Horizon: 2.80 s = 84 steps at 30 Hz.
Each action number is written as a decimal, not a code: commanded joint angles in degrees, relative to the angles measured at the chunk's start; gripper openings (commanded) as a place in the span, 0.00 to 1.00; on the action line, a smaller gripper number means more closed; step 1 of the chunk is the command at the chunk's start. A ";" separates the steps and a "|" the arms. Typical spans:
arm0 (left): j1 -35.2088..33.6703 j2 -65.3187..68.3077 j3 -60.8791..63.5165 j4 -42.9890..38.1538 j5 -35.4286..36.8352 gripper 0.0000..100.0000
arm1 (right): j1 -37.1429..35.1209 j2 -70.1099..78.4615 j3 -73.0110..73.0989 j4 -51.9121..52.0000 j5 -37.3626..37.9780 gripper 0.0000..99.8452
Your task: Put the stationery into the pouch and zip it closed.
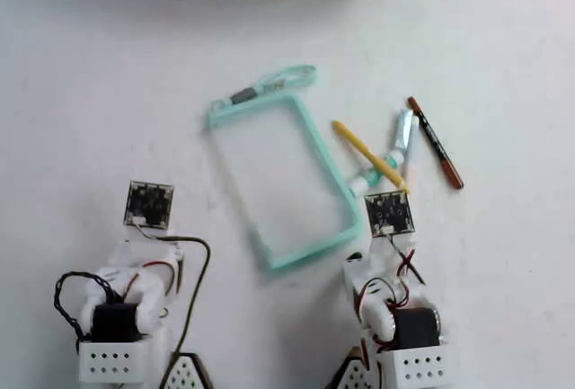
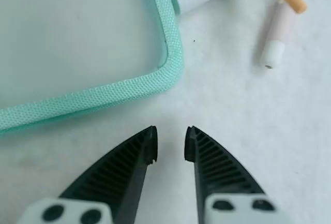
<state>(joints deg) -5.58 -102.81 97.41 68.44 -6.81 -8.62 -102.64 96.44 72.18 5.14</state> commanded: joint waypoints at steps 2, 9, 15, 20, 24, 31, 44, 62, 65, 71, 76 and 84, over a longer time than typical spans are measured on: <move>0.04 -0.22 -0.35 -0.62 0.35 0.03 | 0.31 -0.13 0.44 0.31 0.44 0.10; -0.22 -0.22 -0.35 -0.79 0.26 0.03 | -1.80 -0.13 0.44 0.31 0.35 0.10; -0.22 -0.22 -0.35 -0.62 0.18 0.03 | -2.42 -0.13 0.44 0.31 0.44 0.10; -0.22 -0.22 -0.35 -0.62 0.18 0.03 | -9.54 -0.13 0.44 0.13 0.53 0.10; -0.22 -0.22 -0.35 -0.62 0.18 0.03 | -21.93 -0.13 0.44 0.31 0.44 0.10; -0.04 -0.22 -0.35 -0.62 0.18 0.03 | -31.96 -0.13 0.44 0.31 0.44 0.10; -0.22 -0.22 -0.35 -0.62 0.18 0.03 | -32.13 -0.13 0.44 0.31 0.44 0.10; -0.22 -0.22 -0.35 -0.62 0.18 0.03 | -32.13 -0.13 0.44 0.31 0.44 0.10; 0.04 -0.22 -0.35 -0.62 0.18 0.03 | -32.31 -0.13 0.44 0.31 0.44 0.10; 0.04 -0.22 -0.35 -0.62 0.18 0.03 | -32.48 -0.13 0.44 0.31 0.09 0.10; 0.04 -0.22 -0.35 -0.70 0.18 0.03 | -32.57 -0.13 0.44 0.31 0.44 0.10; 0.04 -0.22 -0.35 -0.70 0.18 0.03 | -28.53 -0.48 -0.26 -13.76 0.53 0.11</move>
<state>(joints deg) -5.58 -102.81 97.41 68.44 -6.81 -40.62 -102.64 96.44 67.78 5.14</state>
